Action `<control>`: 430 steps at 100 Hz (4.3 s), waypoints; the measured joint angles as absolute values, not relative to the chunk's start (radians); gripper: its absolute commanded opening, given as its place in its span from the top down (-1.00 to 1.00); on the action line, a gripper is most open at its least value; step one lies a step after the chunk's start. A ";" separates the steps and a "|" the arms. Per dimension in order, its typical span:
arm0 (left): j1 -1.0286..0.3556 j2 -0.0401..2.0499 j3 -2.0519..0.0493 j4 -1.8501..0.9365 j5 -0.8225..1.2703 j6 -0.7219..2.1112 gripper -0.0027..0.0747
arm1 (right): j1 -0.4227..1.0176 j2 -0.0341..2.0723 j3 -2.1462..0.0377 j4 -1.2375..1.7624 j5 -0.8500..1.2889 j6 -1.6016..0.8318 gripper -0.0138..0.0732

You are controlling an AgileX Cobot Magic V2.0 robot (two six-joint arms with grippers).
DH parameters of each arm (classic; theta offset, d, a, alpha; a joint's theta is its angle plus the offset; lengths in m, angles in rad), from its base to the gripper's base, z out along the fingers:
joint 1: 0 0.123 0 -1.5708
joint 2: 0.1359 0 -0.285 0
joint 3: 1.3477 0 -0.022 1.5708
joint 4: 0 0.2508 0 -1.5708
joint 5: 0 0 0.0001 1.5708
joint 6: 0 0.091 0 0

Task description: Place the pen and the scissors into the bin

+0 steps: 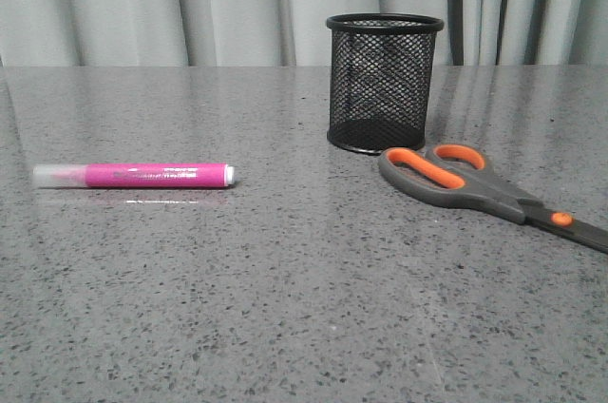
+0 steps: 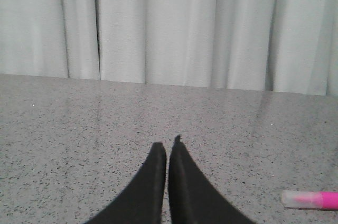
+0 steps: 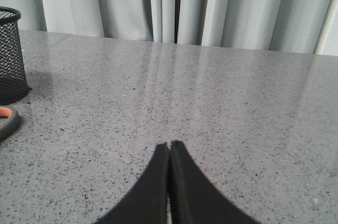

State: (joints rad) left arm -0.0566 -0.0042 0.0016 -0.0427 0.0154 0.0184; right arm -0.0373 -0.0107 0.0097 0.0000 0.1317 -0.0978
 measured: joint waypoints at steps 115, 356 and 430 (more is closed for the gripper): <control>-0.057 -0.004 0.002 -0.043 0.012 0.018 0.98 | -0.037 -0.011 0.010 0.000 0.121 -0.098 0.86; -0.118 1.250 -0.838 -0.964 0.975 1.636 0.03 | -0.037 0.785 -0.745 0.497 0.697 -0.466 -0.38; -0.289 1.667 -1.091 -0.785 0.973 1.825 0.19 | -0.037 0.785 -0.745 0.499 0.704 -0.468 -0.38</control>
State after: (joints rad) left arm -0.2893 1.6669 -1.0907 -0.7850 0.9729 1.8249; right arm -0.0373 0.7849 -0.7446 0.4989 0.7042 -0.4678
